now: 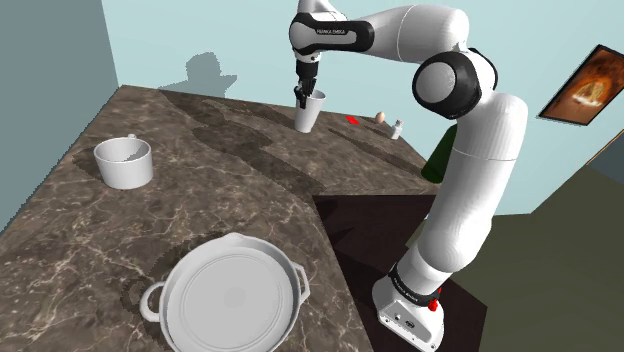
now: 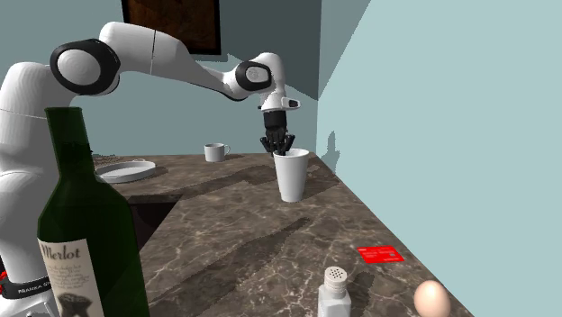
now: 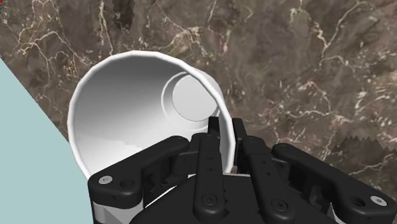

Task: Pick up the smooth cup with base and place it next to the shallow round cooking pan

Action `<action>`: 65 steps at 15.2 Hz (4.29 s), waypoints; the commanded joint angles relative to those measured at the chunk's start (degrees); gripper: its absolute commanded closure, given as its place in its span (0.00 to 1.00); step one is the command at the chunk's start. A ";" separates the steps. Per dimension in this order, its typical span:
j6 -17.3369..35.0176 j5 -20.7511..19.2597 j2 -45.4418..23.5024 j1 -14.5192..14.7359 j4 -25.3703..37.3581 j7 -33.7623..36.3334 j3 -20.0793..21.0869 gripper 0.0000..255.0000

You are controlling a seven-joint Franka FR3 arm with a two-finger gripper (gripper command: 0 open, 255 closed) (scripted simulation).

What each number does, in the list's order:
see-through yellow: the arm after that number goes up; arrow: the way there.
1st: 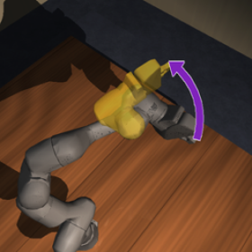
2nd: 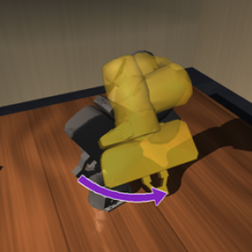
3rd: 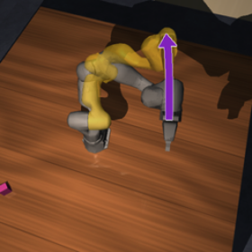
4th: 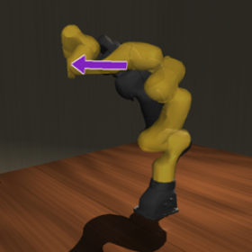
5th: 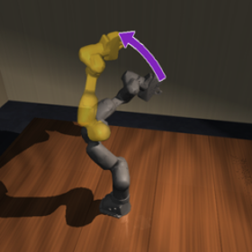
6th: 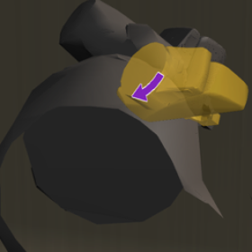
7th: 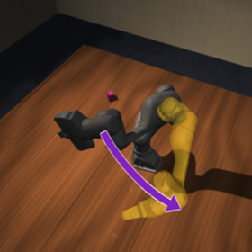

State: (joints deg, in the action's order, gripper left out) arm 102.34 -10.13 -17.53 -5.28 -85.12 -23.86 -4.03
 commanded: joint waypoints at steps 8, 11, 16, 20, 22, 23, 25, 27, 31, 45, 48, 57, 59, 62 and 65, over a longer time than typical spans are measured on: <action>-5.40 0.18 -0.30 0.04 5.81 -0.93 -0.01 1.00; -7.85 0.25 -0.68 0.06 8.68 -1.35 -0.02 1.00; -12.15 0.37 -1.74 0.07 14.10 -2.09 -0.05 1.00; -15.88 0.45 -3.06 0.06 19.21 -2.75 -0.09 1.00; -17.40 0.48 -3.71 0.05 21.40 -3.02 -0.12 1.00; -16.53 0.24 -0.95 0.66 17.62 -2.13 0.11 1.00; -15.32 -0.18 4.03 1.82 11.13 -0.36 0.61 1.00; -14.62 -0.52 8.51 2.89 5.63 1.42 1.22 1.00; -14.31 -0.87 16.48 4.82 -3.32 4.98 2.77 1.00; -19.80 1.99 37.85 10.85 -21.56 17.85 10.65 1.00; -21.77 3.41 41.29 12.13 -23.46 20.80 12.76 1.00; -28.33 9.01 48.95 15.83 -25.43 30.47 19.94 1.00; -29.82 10.48 50.06 16.57 -25.14 32.83 21.72 1.00; -32.02 12.79 51.32 17.56 -24.22 36.53 24.51 1.00; -34.12 15.20 52.07 18.37 -22.74 40.43 27.48 1.00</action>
State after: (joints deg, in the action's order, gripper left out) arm 69.11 4.31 34.64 12.90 -108.88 15.15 22.41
